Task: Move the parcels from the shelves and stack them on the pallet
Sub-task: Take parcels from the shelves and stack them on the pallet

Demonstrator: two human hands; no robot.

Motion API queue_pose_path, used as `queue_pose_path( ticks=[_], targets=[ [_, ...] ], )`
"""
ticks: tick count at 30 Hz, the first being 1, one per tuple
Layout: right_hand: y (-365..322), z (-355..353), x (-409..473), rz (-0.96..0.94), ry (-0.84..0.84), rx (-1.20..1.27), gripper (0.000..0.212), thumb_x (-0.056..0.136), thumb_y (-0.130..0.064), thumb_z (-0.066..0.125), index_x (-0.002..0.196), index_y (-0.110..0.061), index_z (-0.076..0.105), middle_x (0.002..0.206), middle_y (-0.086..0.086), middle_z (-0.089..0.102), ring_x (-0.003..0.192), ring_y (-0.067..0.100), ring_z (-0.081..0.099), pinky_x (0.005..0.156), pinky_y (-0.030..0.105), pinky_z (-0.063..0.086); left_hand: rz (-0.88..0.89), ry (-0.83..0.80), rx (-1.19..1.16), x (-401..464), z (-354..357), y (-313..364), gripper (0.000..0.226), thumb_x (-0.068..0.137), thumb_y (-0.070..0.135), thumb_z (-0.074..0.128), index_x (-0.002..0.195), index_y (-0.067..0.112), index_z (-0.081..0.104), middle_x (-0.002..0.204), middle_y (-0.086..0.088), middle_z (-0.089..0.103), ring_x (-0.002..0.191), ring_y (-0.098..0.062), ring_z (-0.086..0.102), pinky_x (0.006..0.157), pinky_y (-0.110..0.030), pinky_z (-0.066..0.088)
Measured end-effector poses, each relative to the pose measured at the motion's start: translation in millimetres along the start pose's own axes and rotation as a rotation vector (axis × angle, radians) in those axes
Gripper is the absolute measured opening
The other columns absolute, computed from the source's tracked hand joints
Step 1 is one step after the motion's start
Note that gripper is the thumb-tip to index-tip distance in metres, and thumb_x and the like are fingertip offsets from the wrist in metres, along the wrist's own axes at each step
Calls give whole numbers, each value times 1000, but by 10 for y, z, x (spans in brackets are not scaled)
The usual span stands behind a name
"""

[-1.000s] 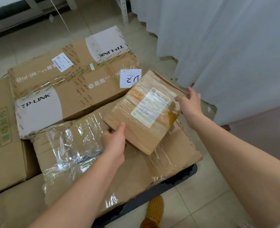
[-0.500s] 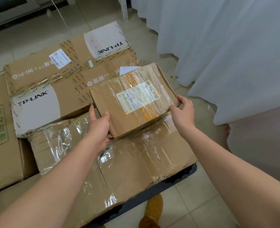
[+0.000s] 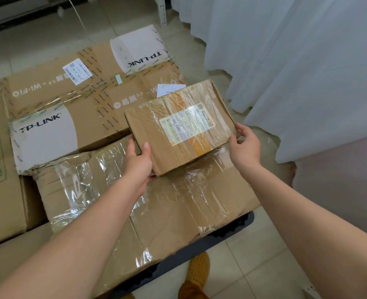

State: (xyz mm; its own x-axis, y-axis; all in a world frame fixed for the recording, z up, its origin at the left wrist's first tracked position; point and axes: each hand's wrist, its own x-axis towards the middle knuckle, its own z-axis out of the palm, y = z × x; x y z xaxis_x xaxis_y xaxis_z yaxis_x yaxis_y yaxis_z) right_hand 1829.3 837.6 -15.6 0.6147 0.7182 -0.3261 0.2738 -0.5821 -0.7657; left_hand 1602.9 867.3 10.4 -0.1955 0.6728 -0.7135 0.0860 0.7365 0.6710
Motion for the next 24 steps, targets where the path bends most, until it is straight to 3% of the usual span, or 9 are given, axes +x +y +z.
queue_pose_path(
  ticks=[3,6,8,11,13,17,21,24],
  targets=[
    [-22,-19,-57,18,-41,-52,53,96,-15,49,147,-26,41,139,0,48,109,21,56,100,48,49,-1,-13,30,-32,-24,18,57,104,38,45,152,49,17,130,8,51,103,-19,58,64,-36,53],
    [-33,6,-212,95,-30,-64,65,92,-13,50,152,-25,28,148,6,35,101,26,56,94,50,52,-45,-22,31,-82,-165,29,67,102,38,50,156,38,11,152,-1,37,123,-29,52,86,-46,55],
    [-23,33,-352,134,0,-62,64,92,-12,51,151,-23,26,148,7,30,106,30,59,87,44,53,-104,-24,39,-132,-330,6,68,102,30,52,157,27,13,154,-8,35,119,-34,54,92,-48,53],
    [-73,42,-638,186,20,-65,60,94,-11,48,150,-21,27,149,8,26,97,27,60,72,35,48,-201,-76,34,-249,-663,-25,51,103,20,49,150,13,31,147,-16,42,98,-33,62,89,-45,54],
    [-168,14,-870,214,5,-72,59,94,-12,49,149,-21,28,147,8,27,100,29,60,76,39,51,-234,-118,48,-358,-890,-13,43,104,17,47,144,7,39,132,-17,53,85,-29,63,84,-42,53],
    [-396,-170,-1394,216,-10,-23,56,93,-12,50,145,-23,34,146,7,30,104,28,60,88,45,54,-198,-189,94,-667,-1278,150,36,103,13,48,138,4,49,120,-16,63,94,-31,64,82,-40,51],
    [-667,-478,-1944,222,50,0,47,95,-13,47,142,-22,43,145,4,35,70,3,45,63,25,44,-108,-264,157,-1050,-1530,486,33,103,11,46,135,4,51,105,-13,65,99,-31,64,87,-40,51],
    [-911,-721,-2431,197,142,78,39,93,-13,48,130,-24,54,138,4,46,78,6,52,69,29,43,11,-358,225,-1407,-1692,767,29,103,13,46,131,5,53,106,-12,65,93,-29,65,82,-37,54]
  ],
)
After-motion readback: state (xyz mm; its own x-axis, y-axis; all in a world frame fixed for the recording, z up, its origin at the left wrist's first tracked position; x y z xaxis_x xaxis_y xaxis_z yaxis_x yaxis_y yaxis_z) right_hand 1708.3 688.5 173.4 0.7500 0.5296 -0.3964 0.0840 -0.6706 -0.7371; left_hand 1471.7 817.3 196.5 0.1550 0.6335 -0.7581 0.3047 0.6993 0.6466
